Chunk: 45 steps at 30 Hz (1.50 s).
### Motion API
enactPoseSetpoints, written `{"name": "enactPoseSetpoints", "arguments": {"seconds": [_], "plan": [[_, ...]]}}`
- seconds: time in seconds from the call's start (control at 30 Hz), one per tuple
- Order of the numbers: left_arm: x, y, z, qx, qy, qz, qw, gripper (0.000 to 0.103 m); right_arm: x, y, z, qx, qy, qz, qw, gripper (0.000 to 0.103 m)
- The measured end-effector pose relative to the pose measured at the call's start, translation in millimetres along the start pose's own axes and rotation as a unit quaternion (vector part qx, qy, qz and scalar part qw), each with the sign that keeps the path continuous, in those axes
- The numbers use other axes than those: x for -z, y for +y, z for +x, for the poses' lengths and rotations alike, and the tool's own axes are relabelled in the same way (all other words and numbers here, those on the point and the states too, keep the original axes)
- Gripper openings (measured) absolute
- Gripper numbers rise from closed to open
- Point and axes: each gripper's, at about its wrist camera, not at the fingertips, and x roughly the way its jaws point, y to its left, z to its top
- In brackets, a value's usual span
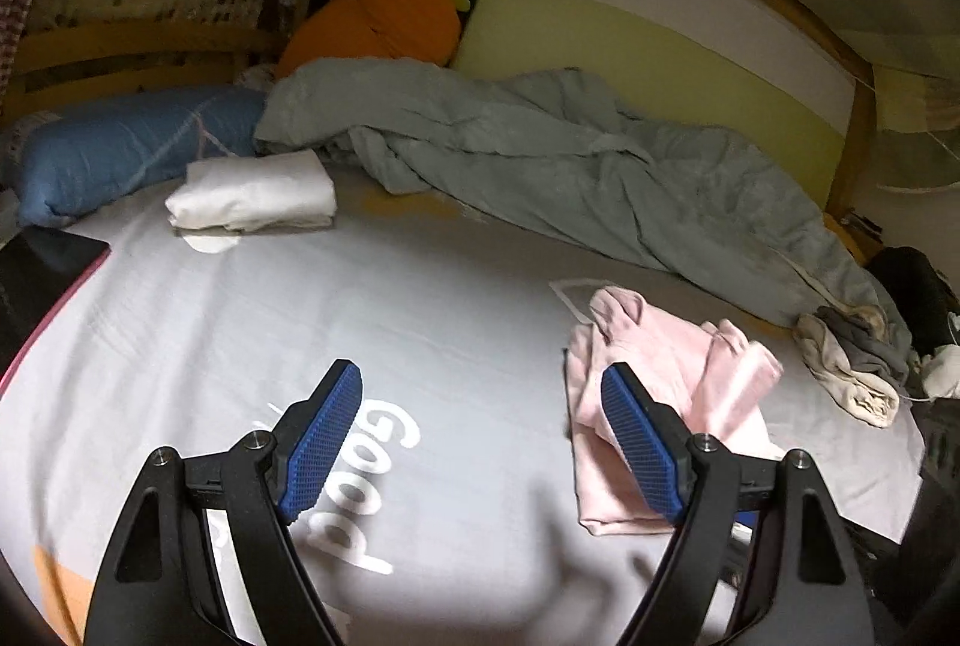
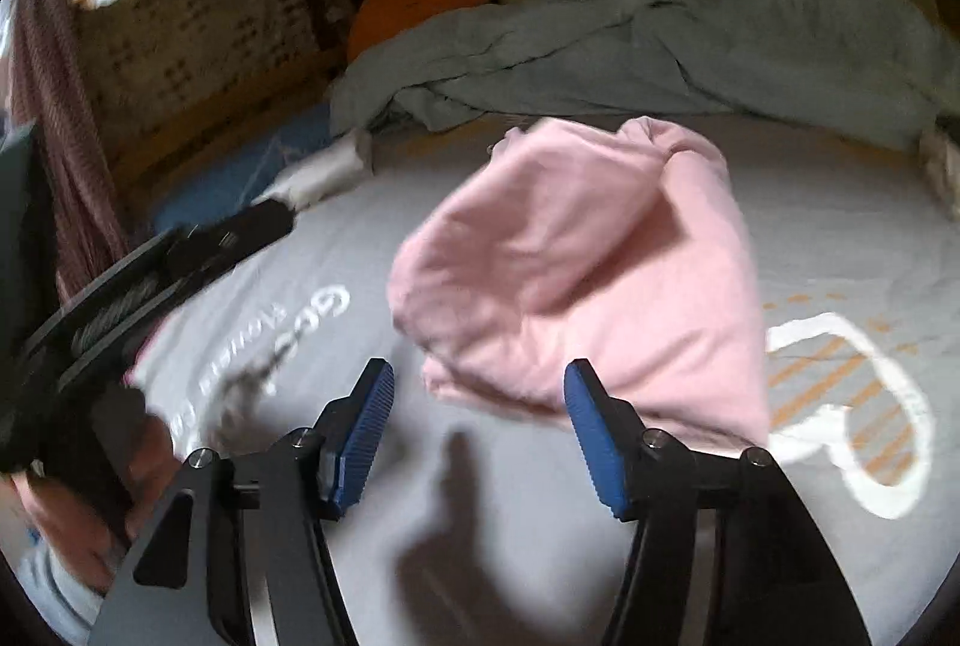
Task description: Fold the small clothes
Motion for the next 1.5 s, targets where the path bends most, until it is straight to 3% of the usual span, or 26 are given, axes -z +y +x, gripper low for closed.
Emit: {"name": "enactPoseSetpoints", "arguments": {"seconds": [0.1, 0.17, 0.27, 0.37, 0.47, 0.53, 0.57, 0.6, 0.7, 0.77, 0.9, 0.97, 1.07, 1.1, 1.17, 1.23, 1.33, 1.4, 1.5], "plan": [[1.7, -6.1, 0.6, 0.025, 0.006, 0.009, 0.9996, 0.081, 7.0, -13.6, -24.5, 0.030, -0.024, 0.010, 0.999, 0.061], [2.2, -14.4, 2.4, 0.070, 0.019, 0.022, 0.9971, 0.081, 4.5, -27.5, -38.9, 0.062, -0.048, 0.024, 0.997, 0.061], [-0.8, -32.1, 11.7, 0.151, 0.049, 0.045, 0.9864, 0.081, -7.2, -53.2, -46.9, 0.100, -0.058, 0.054, 0.992, 0.061], [-4.3, -50.3, 21.9, 0.150, 0.040, 0.056, 0.9863, 0.078, -16.8, -73.0, -40.4, 0.128, -0.045, 0.071, 0.988, 0.061], [-7.2, -65.0, 46.8, 0.185, 0.086, 0.054, 0.9775, 0.063, -16.8, -82.4, -32.6, 0.112, -0.031, 0.073, 0.991, 0.061], [-6.2, -70.5, 63.9, 0.189, 0.106, 0.053, 0.9748, 0.040, -12.9, -83.0, -25.3, 0.100, -0.024, 0.071, 0.992, 0.058], [-5.6, -70.8, 72.0, 0.179, 0.114, 0.049, 0.9759, 0.006, -10.7, -82.4, -21.9, 0.097, -0.022, 0.069, 0.993, 0.050], [-6.3, -68.5, 78.4, 0.172, 0.121, 0.043, 0.9767, 0.002, -7.7, -82.0, -20.6, 0.095, -0.017, 0.067, 0.993, 0.036], [-5.2, -51.6, 87.8, 0.133, 0.115, 0.009, 0.9844, 0.002, 0.6, -82.4, -12.0, 0.090, 0.006, 0.065, 0.994, 0.032], [-2.8, -39.7, 96.3, 0.120, 0.132, -0.004, 0.9839, 0.008, 2.1, -85.8, -9.2, 0.083, 0.008, 0.070, 0.994, 0.032], [-1.1, -34.8, 88.5, 0.100, 0.129, 0.012, 0.9866, 0.017, 2.1, -89.2, -18.6, 0.066, -0.004, 0.081, 0.995, 0.032], [-4.8, -38.3, 72.3, 0.105, 0.102, 0.032, 0.9888, 0.019, -4.7, -89.0, -26.9, 0.070, -0.023, 0.077, 0.994, 0.032], [-14.3, -41.3, 52.2, 0.143, 0.077, 0.046, 0.9856, 0.018, -20.9, -87.8, -32.0, 0.069, -0.034, 0.073, 0.994, 0.031], [-15.4, -43.4, 46.7, 0.156, 0.075, 0.049, 0.9836, 0.018, -26.1, -87.0, -32.4, 0.059, -0.035, 0.074, 0.995, 0.027], [-14.2, -46.5, 39.5, 0.179, 0.083, 0.055, 0.9787, 0.010, -31.5, -82.4, -29.9, 0.043, -0.031, 0.069, 0.996, 0.023], [-7.0, -50.3, 35.6, 0.199, 0.096, 0.065, 0.9732, 0.010, -30.0, -74.8, -23.7, 0.039, -0.021, 0.054, 0.998, 0.023], [9.8, -55.1, 44.8, 0.164, 0.111, 0.094, 0.9757, 0.010, -19.1, -69.6, -10.3, 0.048, -0.002, 0.049, 0.998, 0.023], [21.9, -51.6, 66.4, 0.128, 0.148, 0.095, 0.9761, 0.011, -10.5, -71.6, -0.2, 0.058, 0.012, 0.051, 0.997, 0.023], [21.4, -45.5, 68.4, 0.142, 0.161, 0.070, 0.9742, 0.011, -9.0, -73.7, -3.3, 0.061, -0.001, 0.060, 0.996, 0.023]]}}
